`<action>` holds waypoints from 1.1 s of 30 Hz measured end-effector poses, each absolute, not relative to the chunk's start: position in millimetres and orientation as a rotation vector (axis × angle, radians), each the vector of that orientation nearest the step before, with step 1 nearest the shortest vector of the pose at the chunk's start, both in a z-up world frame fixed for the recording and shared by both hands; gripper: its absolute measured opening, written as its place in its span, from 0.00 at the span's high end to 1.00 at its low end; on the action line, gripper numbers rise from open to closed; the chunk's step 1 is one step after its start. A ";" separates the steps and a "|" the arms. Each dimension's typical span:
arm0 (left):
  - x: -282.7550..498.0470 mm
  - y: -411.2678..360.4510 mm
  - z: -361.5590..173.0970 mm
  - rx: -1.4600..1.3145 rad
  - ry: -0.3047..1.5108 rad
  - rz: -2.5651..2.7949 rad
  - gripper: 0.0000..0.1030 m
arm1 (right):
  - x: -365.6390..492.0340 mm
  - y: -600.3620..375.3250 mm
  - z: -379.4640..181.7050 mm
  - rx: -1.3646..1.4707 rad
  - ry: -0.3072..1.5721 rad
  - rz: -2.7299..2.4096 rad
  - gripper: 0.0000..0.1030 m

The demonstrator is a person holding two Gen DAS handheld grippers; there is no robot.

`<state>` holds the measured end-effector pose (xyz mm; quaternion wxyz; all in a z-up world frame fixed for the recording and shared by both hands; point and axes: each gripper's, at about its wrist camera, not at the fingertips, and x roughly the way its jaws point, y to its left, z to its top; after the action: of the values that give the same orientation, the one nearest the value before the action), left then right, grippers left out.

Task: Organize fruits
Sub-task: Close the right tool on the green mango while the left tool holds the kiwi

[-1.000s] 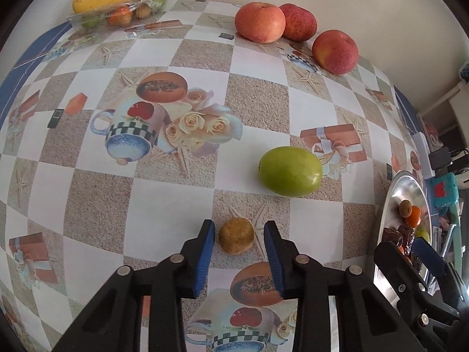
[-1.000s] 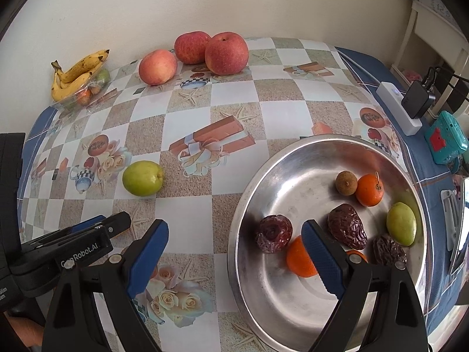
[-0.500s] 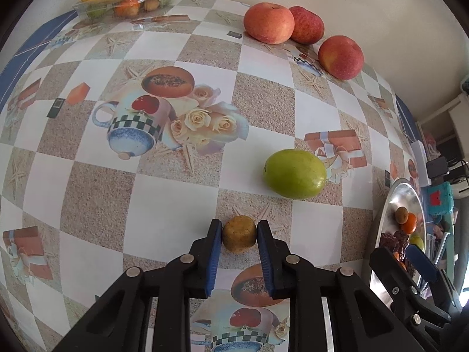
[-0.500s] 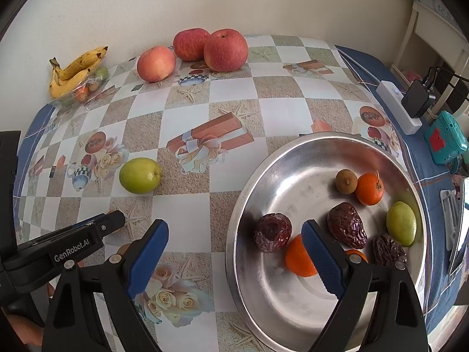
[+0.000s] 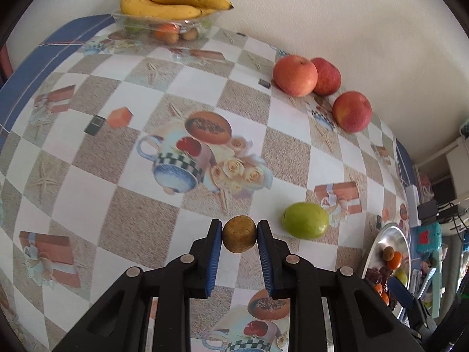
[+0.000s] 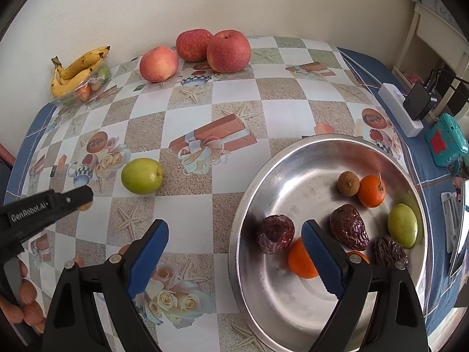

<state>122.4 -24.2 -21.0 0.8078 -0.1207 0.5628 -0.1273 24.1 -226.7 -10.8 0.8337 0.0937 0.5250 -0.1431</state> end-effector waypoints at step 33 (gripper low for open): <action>144.1 3.6 -35.1 -0.365 1.215 -0.248 0.74 | 78.1 -172.7 -24.0 0.219 1.072 -0.140 0.24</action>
<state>144.1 3.6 -35.1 0.7983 -0.1702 0.5660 -0.1154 78.1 -172.7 -24.0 0.8518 0.1039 0.5092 -0.0667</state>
